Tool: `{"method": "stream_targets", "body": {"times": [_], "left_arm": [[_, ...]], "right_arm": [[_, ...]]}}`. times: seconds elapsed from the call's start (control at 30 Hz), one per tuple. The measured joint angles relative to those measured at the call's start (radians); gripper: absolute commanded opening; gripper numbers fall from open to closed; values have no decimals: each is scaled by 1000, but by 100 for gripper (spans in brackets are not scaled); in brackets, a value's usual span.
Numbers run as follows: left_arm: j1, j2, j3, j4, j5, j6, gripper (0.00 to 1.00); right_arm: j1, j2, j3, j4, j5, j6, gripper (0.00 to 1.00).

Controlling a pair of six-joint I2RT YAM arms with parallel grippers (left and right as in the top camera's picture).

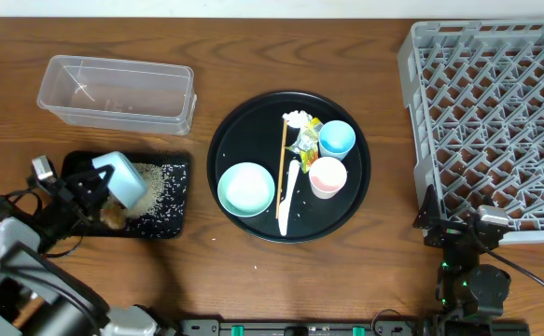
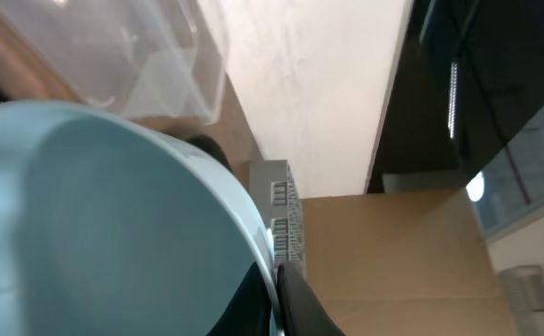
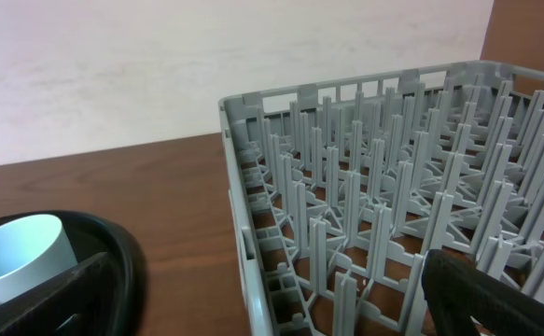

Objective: Sort waste into correct bins and load items into the dishwasher rack
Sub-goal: 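Tilt the blue bowl to dump the brown food clump onto the tray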

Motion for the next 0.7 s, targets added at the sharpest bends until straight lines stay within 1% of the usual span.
{"method": "stream_targets", "body": {"times": [0.13,0.23,0.53,0.63,0.7], "left_arm": [[0,81,0,2,2,0,6],[0,103,-3,10,2,0,6],[-8,102,-3,33,4,0,6],[-45,78,-3,33,4,0,6],[-93,28,-2,33,2,-1,6]], "right_arm": [[0,0,0,0,0,0,99],[0,0,0,0,0,0,99],[0,0,0,0,0,0,99],[0,0,0,0,0,0,99],[0,0,0,0,0,0,99]]}}
